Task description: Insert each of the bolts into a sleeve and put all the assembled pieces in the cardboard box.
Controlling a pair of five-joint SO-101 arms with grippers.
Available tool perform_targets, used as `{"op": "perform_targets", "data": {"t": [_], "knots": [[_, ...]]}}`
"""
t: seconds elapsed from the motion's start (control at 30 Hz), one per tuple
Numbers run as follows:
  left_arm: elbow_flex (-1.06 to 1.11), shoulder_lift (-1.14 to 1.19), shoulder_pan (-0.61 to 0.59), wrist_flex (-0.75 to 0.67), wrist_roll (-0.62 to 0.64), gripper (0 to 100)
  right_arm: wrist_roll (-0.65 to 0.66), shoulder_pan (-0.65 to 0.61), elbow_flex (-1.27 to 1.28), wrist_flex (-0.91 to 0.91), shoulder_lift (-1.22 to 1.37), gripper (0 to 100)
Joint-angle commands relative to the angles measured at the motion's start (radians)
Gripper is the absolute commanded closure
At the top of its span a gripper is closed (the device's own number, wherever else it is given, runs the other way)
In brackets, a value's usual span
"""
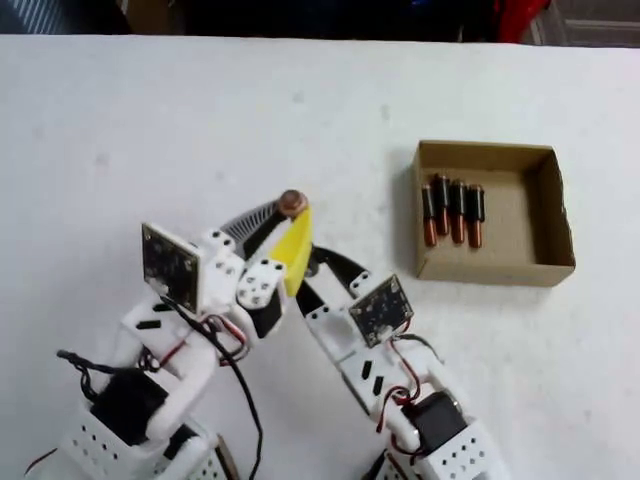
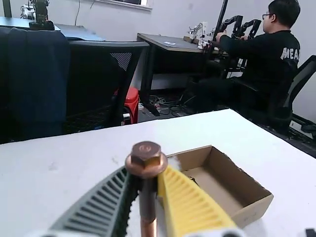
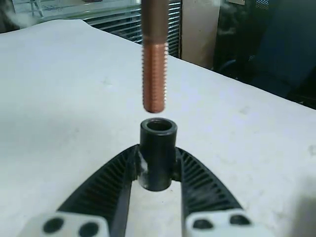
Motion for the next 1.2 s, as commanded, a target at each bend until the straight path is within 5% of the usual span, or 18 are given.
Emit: {"op": "perform_targets", "data": {"t": [0.0,0.17,0.7,1.17], "knots": [[-0.009,-0.019,-0.001,-0.041,0.011,98,0.003,-0.010,-0.008,-0.050,-0.012,98.2],[-0.009,-0.019,-0.061,-0.077,0.011,98,0.100,-0.012,-0.011,-0.120,-0.012,98.2],[0.083,-0.019,-0.058,-0.178,0.011,98,0.084,-0.013,-0.011,-0.124,-0.012,98.2],[0.071,-0.024,-0.008,-0.103,0.038,98,0.084,-0.012,-0.011,-0.122,-0.012,98.2]]}}
